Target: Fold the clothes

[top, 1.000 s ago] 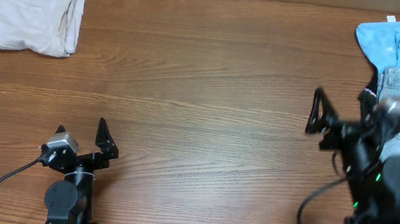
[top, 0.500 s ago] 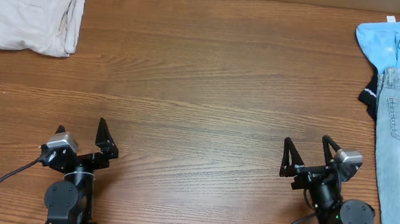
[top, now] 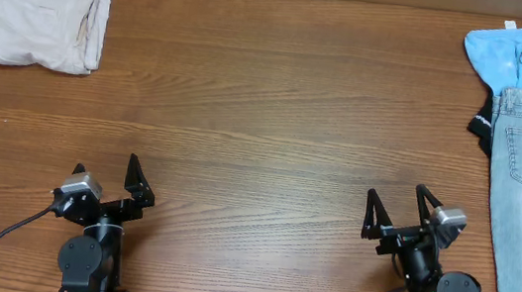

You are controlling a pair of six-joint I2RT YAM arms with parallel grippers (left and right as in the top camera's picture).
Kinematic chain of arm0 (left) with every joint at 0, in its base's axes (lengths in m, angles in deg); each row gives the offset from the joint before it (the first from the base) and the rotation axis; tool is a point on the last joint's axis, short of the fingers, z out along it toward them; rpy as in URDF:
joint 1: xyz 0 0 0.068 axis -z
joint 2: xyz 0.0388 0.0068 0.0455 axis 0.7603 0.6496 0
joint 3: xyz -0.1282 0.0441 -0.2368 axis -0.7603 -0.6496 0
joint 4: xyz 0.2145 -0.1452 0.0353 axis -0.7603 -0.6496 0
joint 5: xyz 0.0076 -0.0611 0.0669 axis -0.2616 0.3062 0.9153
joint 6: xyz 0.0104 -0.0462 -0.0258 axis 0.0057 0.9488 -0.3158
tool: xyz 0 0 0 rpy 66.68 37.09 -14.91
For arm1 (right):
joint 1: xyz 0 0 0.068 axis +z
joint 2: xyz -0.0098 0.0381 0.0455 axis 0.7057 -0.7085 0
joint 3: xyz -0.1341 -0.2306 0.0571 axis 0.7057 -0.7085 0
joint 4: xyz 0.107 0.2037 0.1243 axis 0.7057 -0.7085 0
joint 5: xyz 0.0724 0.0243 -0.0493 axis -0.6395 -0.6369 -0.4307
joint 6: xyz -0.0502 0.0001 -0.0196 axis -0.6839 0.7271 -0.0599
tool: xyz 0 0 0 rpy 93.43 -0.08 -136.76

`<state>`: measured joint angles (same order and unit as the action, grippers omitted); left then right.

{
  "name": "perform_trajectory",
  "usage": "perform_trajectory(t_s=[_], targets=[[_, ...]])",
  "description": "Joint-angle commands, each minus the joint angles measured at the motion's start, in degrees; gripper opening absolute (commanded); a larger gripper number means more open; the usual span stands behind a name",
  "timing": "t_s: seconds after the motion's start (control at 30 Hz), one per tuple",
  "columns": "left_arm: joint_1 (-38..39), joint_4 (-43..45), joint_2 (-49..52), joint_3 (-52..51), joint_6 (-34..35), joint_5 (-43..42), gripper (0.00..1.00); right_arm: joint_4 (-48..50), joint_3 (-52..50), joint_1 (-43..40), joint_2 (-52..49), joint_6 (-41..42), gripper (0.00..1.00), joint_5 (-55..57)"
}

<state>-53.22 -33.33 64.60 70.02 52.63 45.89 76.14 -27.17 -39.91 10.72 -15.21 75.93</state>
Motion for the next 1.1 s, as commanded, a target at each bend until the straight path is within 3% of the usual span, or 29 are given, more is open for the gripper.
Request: perform_trajectory(t_s=[0.0, 1.07], targets=[[0.37, 0.11, -0.57, -0.26, -1.29, -0.26, 1.00, 0.50, -0.61, 0.31, 1.64, -1.03, 1.00, 0.28], [0.37, 0.11, -0.57, -0.26, -1.29, -0.26, 1.00, 0.15, -0.61, 0.31, 1.60, -1.92, 1.00, 1.38]])
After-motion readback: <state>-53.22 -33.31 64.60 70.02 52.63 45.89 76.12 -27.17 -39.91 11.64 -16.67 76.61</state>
